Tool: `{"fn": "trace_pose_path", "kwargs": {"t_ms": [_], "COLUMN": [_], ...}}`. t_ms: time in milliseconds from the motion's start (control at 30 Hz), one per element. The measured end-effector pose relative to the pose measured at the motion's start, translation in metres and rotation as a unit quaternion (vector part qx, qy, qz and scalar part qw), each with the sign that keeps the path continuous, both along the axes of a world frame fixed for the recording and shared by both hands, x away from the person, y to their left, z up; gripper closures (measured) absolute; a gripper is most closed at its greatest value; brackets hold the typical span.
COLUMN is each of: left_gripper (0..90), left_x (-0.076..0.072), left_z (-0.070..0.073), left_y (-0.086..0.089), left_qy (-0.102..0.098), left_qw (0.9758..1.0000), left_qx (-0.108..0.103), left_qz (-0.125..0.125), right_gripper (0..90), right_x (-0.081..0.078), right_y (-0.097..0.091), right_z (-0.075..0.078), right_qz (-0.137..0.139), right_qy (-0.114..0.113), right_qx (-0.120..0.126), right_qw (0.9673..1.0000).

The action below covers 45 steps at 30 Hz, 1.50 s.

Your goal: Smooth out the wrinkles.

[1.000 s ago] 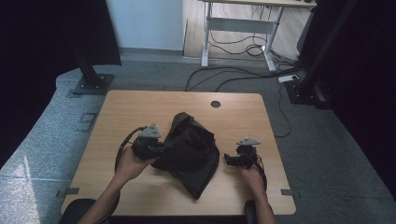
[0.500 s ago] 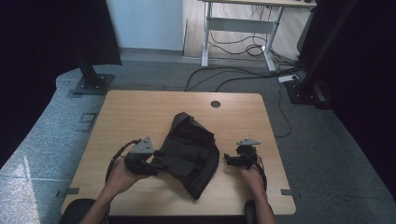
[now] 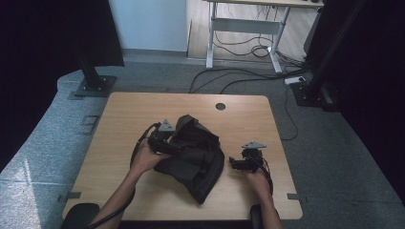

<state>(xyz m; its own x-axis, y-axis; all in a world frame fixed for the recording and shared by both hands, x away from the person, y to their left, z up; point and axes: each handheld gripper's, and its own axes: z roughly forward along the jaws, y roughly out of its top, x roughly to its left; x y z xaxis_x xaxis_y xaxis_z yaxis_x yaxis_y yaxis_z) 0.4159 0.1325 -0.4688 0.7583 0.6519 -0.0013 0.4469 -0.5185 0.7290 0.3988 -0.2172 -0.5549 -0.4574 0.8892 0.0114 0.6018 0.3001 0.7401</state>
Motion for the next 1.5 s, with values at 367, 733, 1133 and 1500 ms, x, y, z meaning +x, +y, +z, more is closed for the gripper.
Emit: {"fn": "trace_pose_path", "kwargs": {"t_ms": [367, 733, 1133, 1500], "left_gripper": [15.4, 13.9, 13.5, 13.6], "left_x": [-0.053, -0.067, -0.067, -0.068], "left_z": [-0.039, -0.069, -0.075, -0.074], "left_y": [0.009, 0.015, 0.020, 0.020], "left_qy": [0.008, -0.048, -0.052, -0.052], "left_qw": [0.9996, 0.9989, 0.9983, 0.9984], "left_qx": [0.018, 0.000, -0.024, -0.022], "left_qz": [-0.019, 0.001, 0.003, 0.001], "right_gripper": [12.5, 12.6, 17.0, 34.3], "right_x": [0.000, 0.000, -0.001, -0.013], "right_y": [0.000, 0.000, -0.003, 0.039], "right_z": [0.000, 0.000, 0.028, 0.093], "right_qz": [0.001, 0.000, 0.006, 0.111], "right_qy": [0.000, 0.002, 0.034, 0.019], "right_qx": [-0.001, -0.001, 0.027, 0.028], "right_qw": [1.0000, 1.0000, 0.9991, 0.9932]}}
